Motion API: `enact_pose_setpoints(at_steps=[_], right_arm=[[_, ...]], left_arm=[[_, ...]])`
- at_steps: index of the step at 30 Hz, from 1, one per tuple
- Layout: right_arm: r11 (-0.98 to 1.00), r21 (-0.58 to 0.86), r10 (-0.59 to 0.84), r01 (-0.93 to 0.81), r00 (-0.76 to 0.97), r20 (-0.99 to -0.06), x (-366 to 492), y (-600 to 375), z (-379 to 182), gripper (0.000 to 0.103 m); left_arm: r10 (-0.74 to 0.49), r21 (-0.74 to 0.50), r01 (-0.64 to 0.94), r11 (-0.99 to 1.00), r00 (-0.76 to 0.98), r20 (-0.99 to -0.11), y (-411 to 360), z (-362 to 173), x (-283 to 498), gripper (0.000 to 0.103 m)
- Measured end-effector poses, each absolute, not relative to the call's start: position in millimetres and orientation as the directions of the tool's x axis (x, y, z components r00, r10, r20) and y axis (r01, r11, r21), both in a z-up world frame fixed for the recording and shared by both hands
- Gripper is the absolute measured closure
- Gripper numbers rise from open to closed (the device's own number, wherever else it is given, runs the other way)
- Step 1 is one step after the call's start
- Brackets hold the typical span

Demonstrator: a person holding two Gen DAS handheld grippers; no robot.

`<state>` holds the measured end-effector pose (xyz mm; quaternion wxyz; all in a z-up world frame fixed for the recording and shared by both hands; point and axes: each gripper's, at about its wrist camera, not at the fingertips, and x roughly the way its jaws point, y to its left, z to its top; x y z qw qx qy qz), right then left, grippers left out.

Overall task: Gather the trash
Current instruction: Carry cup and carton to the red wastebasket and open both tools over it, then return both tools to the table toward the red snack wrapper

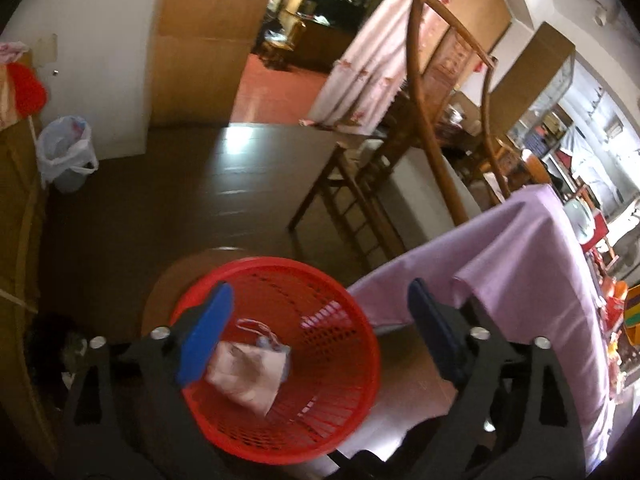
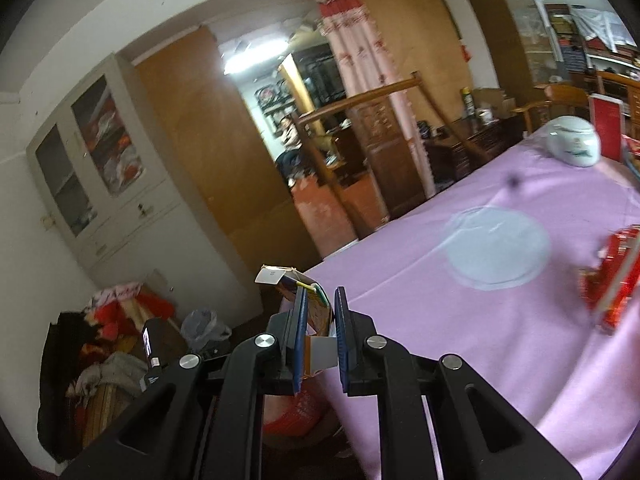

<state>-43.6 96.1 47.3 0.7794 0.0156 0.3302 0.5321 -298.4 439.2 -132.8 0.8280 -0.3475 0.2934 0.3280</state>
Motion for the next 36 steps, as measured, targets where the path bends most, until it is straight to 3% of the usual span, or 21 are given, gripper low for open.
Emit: enact_pose_setpoints(at_steps=[6, 16, 21, 36], right_arm=[[0.348, 0.375, 0.828, -0.859, 0.094, -0.553, -74.0, 159.7, 30.2, 0.089], [0.231, 0.398, 0.745, -0.888, -0.103, -0.66, -130.7, 275.2, -18.7, 0.089], [0.209, 0.42, 0.699, -0.883, -0.166, -0.695, -145.6, 312.5, -41.1, 0.074], [0.288, 0.432, 0.753, -0.855, -0.077, -0.653, -96.5, 241.0, -20.1, 0.072]], left_arm=[[0.449, -0.297, -0.815, 0.497, 0.535, -0.716, 441.5, -131.8, -316.1, 0.009], [0.491, -0.311, -0.858, 0.409, 0.495, -0.717, 467.0, -142.4, -346.3, 0.007], [0.511, -0.272, -0.877, 0.395, 0.456, -0.728, 474.3, -145.6, -345.8, 0.007], [0.511, -0.235, -0.86, 0.453, 0.467, -0.722, 447.8, -123.2, -321.3, 0.007]])
